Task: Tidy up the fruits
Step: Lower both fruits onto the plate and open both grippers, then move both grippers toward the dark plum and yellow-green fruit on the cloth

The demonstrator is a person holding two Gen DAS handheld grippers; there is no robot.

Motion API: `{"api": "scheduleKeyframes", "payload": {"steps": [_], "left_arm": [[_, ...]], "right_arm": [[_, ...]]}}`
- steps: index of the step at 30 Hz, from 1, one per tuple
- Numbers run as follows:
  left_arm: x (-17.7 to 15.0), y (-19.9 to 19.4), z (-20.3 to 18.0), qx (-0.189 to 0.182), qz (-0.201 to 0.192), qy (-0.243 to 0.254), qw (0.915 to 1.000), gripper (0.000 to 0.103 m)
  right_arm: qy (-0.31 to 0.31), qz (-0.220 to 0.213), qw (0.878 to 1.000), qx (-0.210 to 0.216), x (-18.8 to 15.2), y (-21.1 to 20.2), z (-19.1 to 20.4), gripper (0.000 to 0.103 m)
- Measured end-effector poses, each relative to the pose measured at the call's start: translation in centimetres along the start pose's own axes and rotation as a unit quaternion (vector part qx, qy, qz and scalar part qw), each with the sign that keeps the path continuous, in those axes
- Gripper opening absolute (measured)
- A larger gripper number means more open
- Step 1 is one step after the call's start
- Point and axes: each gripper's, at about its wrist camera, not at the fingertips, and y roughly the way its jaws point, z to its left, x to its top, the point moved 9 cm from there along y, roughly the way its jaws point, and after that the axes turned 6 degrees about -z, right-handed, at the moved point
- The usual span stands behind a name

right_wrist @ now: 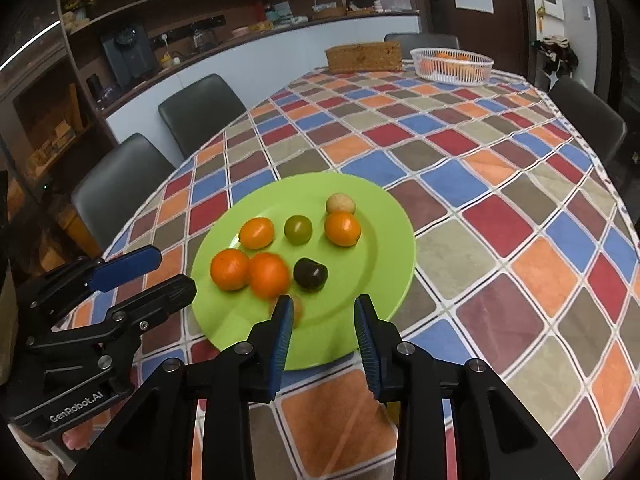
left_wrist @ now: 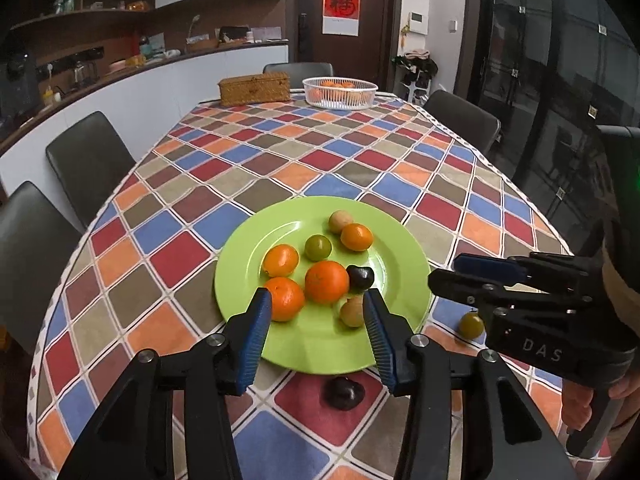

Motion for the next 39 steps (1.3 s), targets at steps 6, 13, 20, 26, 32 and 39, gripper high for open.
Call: {"api": "scheduleKeyframes", "payload": {"steps": [6, 13, 20, 26, 32, 39], "left_arm": [[0.6, -2.9, -0.2, 0.006, -0.016, -0.011, 0.9998, 0.048], [1.0, -5.4, -0.6, 0.018, -0.029, -0.006, 0.9994, 0.059], [0.1, -5.0, -0.7, 0.039, 0.002, 0.003, 0.9992, 0.068], [-1.3, -4.6, -0.8, 0.047, 0.005, 0.001, 0.9989, 0.069], [-3.3, -3.7, -1.5, 0.046, 0.014, 0.006, 0.9988, 0.069], [-5.8, -2.4, -1.8, 0.039, 0.031, 0.006, 0.9987, 0.069]], "right_arm": [[-0.016, -0.028, 0.999, -0.005, 0.6, -3.2, 1.1, 0.033], [-0.024, -0.045, 0.999, -0.010, 0.8, -6.0, 1.7, 0.037], [-0.014, -0.030, 0.999, -0.031, 0.4, -6.4, 0.4, 0.040], [0.010, -0.019, 0.998, -0.053, -0.9, -6.2, -1.9, 0.040], [0.024, -0.002, 0.998, -0.058, -3.2, -5.4, -3.0, 0.040], [0.044, 0.021, 0.997, -0.058, -6.1, -4.2, -3.9, 0.040]]}}
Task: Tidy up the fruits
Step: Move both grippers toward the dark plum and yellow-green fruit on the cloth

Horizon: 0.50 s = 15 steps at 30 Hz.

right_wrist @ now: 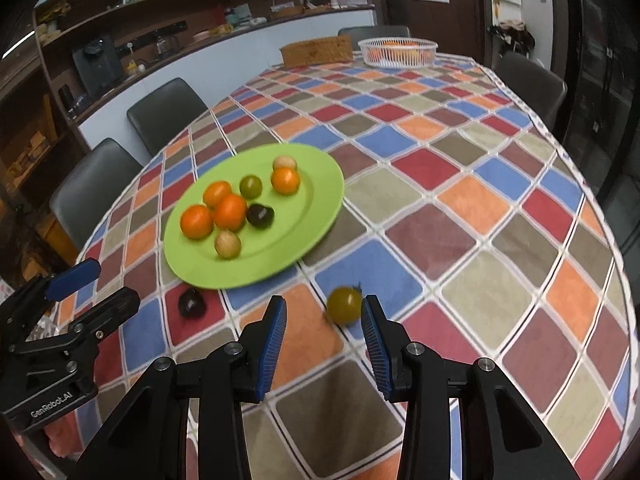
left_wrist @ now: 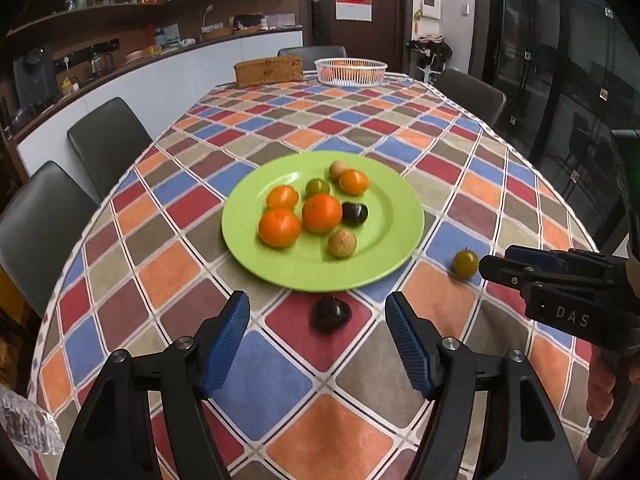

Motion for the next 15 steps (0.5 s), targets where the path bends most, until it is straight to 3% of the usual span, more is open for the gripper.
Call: {"api": "scheduleKeyframes", "payload": {"steps": [15], "left_arm": [[-2.2, 3.3, -0.5, -0.015, 0.020, 0.013, 0.9996, 0.068]], "right_arm": [[0.006, 0.017, 1.000, -0.014, -2.0, 2.3, -1.1, 0.040]]}}
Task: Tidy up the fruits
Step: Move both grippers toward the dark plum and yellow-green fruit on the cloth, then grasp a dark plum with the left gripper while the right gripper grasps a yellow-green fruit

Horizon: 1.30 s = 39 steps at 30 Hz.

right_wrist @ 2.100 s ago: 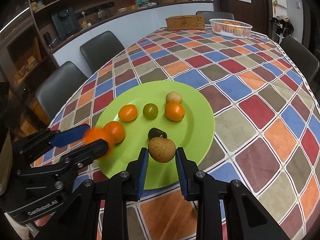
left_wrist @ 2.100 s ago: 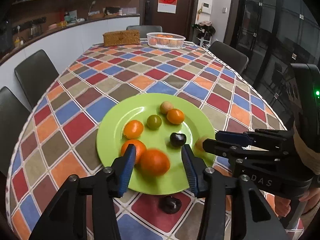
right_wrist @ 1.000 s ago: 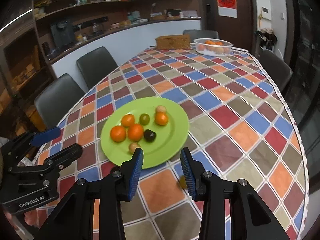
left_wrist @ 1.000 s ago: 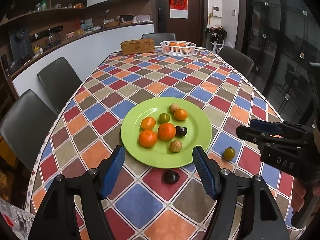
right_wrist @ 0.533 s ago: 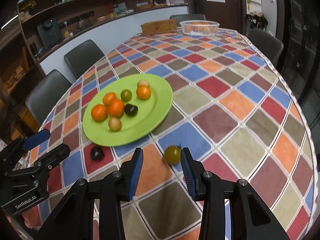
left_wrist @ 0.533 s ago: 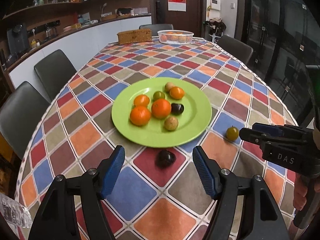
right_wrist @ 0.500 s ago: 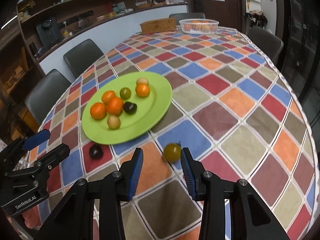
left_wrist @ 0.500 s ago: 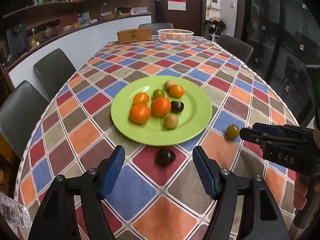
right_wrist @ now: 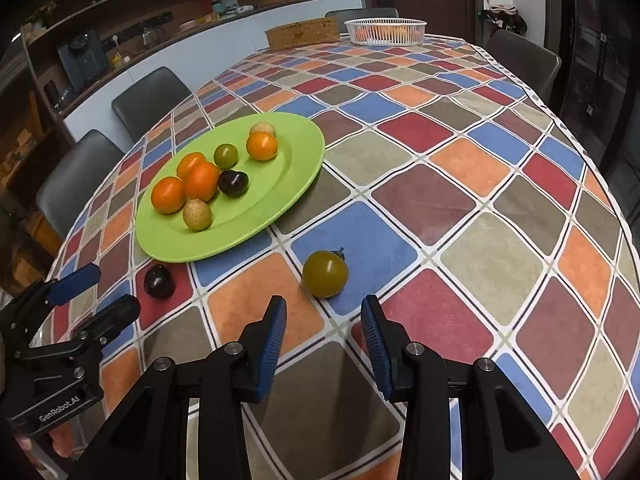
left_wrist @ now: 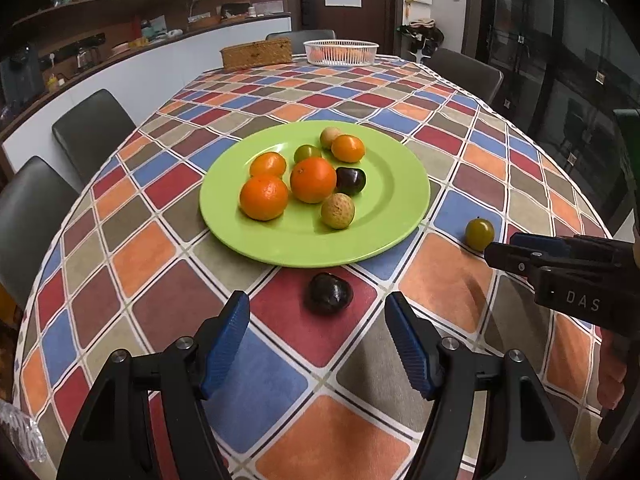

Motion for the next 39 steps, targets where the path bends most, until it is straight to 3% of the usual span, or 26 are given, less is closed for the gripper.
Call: {"api": "scheduleKeyframes", "payload": {"steps": [9, 18, 26, 39], "left_arm": [[-0.3, 1.9, 0.0, -0.021, 0.017, -0.018, 0.9995, 0.050], [-0.3, 2.7, 0.0, -0.035, 0.028, -0.031, 0.9985, 0.030], [0.0, 2.1, -0.1, -0.041, 0.024, -0.040, 0.9981, 0.028], [1.7, -1.9, -0.9, -0.057, -0.015, -0.043, 0.9973, 0.028]], "right_arm": [[-0.006, 0.001, 1.000, 0.005, 0.7, 1.2, 0.2, 0.039], [-0.013, -0.001, 1.000, 0.000, 1.3, 2.0, 0.4, 0.028], [-0.026, -0.009, 1.000, -0.002, 1.4, 1.5, 0.8, 0.026], [-0.038, -0.047, 0.998, 0.020, 2.0, -2.8, 2.7, 0.026]]}}
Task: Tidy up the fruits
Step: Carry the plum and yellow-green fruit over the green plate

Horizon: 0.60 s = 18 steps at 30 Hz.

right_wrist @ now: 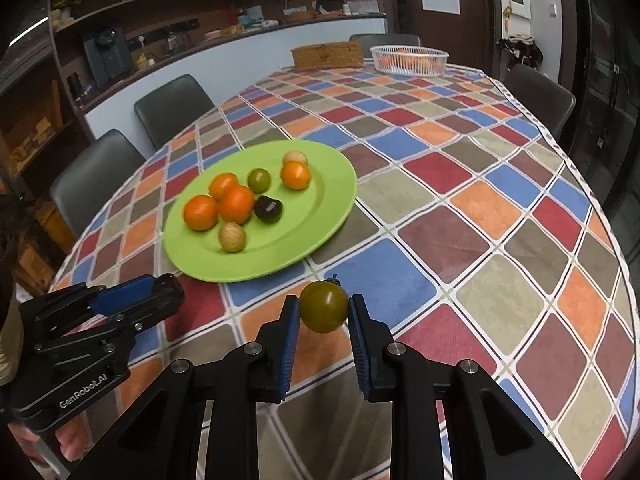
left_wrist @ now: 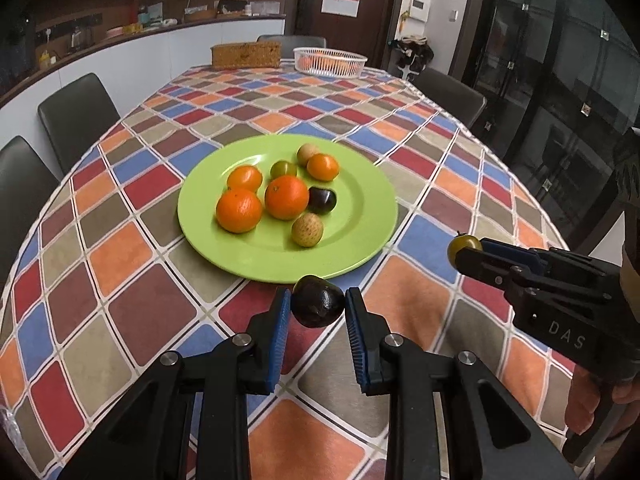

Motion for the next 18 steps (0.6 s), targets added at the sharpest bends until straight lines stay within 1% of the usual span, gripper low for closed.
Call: {"api": "scheduleKeyframes", "payload": {"steps": [12, 18], "left_arm": [[2.5, -4.1, -0.9, -0.007, -0.050, 0.005, 0.9987, 0.028], [4.2, -5.5, -1.1, -0.009, -0.072, 0.012, 0.9973, 0.028]], "right_arm": [[-0.008, -0.036, 0.999, 0.016, 1.7, -3.4, 1.6, 0.026], [-0.007, -0.055, 0.998, 0.029, 3.3, -4.5, 2.3, 0.026]]}}
